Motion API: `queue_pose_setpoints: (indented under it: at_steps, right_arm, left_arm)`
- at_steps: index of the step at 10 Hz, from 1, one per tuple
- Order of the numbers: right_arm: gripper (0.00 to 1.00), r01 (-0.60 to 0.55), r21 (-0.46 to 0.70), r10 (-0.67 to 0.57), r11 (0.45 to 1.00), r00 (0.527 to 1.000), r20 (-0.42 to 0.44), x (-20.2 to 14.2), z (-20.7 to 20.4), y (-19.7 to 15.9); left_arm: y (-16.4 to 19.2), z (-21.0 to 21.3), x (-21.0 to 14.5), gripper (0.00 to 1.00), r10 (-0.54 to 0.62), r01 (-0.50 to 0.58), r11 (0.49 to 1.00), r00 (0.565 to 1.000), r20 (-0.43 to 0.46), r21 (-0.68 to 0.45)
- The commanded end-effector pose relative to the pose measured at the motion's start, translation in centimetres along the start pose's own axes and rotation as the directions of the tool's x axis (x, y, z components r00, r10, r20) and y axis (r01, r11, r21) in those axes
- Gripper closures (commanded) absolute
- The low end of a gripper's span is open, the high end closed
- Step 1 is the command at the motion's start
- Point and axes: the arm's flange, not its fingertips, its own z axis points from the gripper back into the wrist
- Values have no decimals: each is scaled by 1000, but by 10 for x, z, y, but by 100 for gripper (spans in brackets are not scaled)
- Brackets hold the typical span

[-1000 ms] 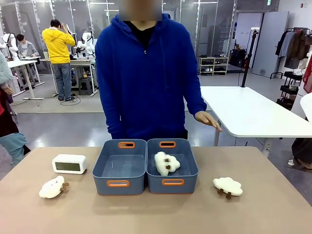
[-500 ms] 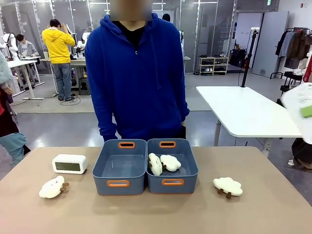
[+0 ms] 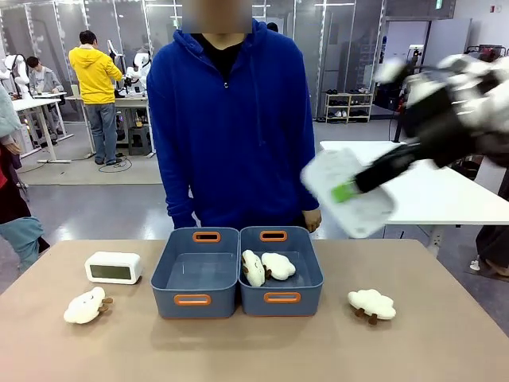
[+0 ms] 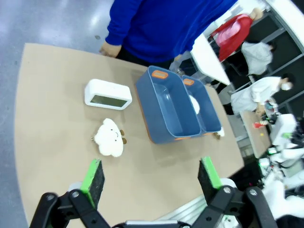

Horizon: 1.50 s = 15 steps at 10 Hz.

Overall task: Sort the digital clocks into the basket.
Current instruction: Pick up the Digital clock from the table and place it into the empty Plastic storage basket.

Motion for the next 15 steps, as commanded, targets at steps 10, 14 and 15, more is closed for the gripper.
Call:
queue_pose_setpoints:
  at_steps: [10,14,15]
  right_arm:
    - [96,-162,53,166,985,984,-68,81,-320,-61]
    - [96,-156,50,162,986,972,-168,63,-390,-87]
    - [96,-145,50,152,988,969,-196,53,-402,-97]
  left_arm:
    - [-1,0,0,0,-2,2,1000,1000,-7,-3]
    - [-1,0,0,0,-2,2,1000,1000,-7,-3]
    - [-1,0,0,0,-2,2,1000,1000,-7,-3]
